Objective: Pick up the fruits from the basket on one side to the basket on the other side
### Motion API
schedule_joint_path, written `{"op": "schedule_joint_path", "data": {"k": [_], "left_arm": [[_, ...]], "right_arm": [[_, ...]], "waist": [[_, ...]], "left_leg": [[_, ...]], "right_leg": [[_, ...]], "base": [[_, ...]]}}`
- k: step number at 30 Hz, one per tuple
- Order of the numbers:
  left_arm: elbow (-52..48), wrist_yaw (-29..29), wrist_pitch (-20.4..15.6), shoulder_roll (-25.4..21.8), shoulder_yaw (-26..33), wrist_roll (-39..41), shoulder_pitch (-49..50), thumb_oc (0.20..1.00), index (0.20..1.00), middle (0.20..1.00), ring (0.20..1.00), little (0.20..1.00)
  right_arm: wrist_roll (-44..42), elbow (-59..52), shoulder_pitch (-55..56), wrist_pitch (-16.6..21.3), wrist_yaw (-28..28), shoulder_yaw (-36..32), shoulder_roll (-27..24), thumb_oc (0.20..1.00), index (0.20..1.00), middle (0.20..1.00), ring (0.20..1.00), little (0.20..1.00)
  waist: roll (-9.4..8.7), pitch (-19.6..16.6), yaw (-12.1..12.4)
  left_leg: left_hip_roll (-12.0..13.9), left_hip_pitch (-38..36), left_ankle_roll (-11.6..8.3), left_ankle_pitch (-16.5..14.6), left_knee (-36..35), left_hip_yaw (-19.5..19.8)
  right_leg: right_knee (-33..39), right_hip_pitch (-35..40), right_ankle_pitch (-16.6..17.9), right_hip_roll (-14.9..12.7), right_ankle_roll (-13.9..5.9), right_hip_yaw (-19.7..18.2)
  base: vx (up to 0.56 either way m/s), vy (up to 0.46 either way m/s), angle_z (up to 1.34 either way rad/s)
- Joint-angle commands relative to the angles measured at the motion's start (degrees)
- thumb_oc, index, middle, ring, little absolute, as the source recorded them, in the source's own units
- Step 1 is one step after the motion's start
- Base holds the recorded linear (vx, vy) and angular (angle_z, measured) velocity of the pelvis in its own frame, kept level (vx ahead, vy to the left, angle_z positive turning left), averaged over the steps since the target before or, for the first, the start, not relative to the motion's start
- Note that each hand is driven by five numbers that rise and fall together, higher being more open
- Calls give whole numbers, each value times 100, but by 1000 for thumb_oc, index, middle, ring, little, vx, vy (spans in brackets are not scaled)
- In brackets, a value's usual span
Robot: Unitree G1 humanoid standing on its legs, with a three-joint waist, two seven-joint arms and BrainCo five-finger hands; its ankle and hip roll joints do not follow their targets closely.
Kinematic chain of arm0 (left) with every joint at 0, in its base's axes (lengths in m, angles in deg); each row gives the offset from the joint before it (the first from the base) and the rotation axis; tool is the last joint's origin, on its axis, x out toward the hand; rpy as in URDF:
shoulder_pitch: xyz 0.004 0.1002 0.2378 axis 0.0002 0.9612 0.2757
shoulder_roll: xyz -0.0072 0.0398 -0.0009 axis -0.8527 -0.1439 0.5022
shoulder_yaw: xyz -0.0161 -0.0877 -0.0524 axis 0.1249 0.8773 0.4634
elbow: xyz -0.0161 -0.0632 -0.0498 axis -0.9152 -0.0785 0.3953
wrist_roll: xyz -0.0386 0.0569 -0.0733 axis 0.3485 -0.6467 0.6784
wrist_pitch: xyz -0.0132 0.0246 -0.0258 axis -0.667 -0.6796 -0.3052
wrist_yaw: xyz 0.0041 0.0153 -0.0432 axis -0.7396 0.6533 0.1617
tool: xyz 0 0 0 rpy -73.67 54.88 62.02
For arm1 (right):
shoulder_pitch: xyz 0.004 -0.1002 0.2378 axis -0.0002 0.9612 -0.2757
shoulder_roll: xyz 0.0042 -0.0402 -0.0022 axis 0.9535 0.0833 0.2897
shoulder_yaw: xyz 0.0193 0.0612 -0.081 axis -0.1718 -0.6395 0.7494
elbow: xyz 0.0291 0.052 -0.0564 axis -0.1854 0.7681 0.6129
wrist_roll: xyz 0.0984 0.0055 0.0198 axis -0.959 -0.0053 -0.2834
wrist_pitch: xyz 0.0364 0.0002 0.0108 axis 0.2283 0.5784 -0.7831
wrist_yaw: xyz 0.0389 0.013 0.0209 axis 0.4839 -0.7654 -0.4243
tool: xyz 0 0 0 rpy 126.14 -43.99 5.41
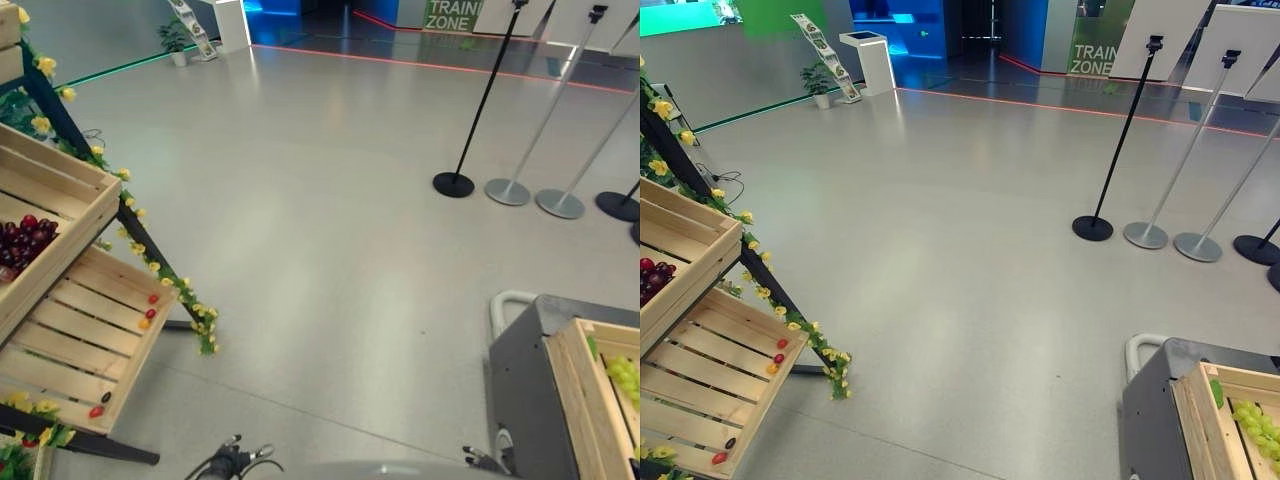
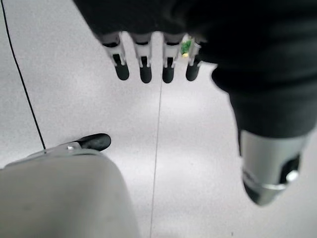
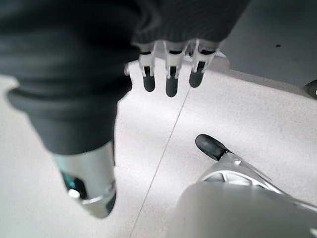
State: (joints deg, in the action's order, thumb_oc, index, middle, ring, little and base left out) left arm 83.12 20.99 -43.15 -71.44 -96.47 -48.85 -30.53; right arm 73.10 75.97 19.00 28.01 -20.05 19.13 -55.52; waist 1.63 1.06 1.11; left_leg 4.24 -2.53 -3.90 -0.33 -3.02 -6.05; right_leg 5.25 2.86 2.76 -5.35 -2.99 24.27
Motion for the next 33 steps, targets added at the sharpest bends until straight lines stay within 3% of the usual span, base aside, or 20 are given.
{"op": "schedule_joint_path", "data": {"k": [1,21,23,28,29,33], "left_arm": [[62,-34,-223,-121,137,136,-322,1000,1000,1000,1000,1000],[178,-105,-182,-27,108,270,-340,1000,1000,1000,1000,1000],[-215,-76,-226,-92,103,465,-347,1000,1000,1000,1000,1000],[-2254,104,-519,-560,135,638,-156,1000,1000,1000,1000,1000],[-2255,104,-518,-560,135,638,-155,1000,1000,1000,1000,1000],[-4156,280,-681,-924,563,806,-6,1000,1000,1000,1000,1000]], "right_arm": [[99,247,-307,16,19,134,201,1000,1000,1000,1000,1000],[277,-152,-497,46,-25,349,125,1000,1000,1000,1000,1000],[84,-706,-573,112,-69,323,19,1000,1000,1000,1000,1000],[20,-2322,-565,243,-233,174,-368,1000,1000,1000,1000,1000],[20,-2323,-564,243,-233,174,-368,1000,1000,1000,1000,1000],[-81,-3467,-580,309,-342,-190,-620,1000,1000,1000,1000,1000]], "waist": [[-498,15,236],[-452,-44,186],[-445,-42,155],[-428,-4,126],[-428,-4,126],[-440,-6,109]], "left_leg": [[-381,-74,138,75,-115,-103],[-422,-182,189,14,-167,-232],[-411,-191,188,8,-153,-269],[-394,-205,186,11,-147,-348],[-394,-206,186,11,-147,-348],[-386,-210,192,4,-174,-386]], "right_leg": [[-100,22,112,-256,-413,-166],[-79,35,133,-275,-444,-295],[-76,20,134,-263,-451,-353],[-99,-34,167,-250,-476,-453],[-99,-34,167,-250,-476,-453],[-99,-89,218,-269,-506,-486]], "base": [[0,0,0],[2,8,1],[2,-2,-5],[-23,8,-12],[-21,8,-12],[-14,11,-7]]}}
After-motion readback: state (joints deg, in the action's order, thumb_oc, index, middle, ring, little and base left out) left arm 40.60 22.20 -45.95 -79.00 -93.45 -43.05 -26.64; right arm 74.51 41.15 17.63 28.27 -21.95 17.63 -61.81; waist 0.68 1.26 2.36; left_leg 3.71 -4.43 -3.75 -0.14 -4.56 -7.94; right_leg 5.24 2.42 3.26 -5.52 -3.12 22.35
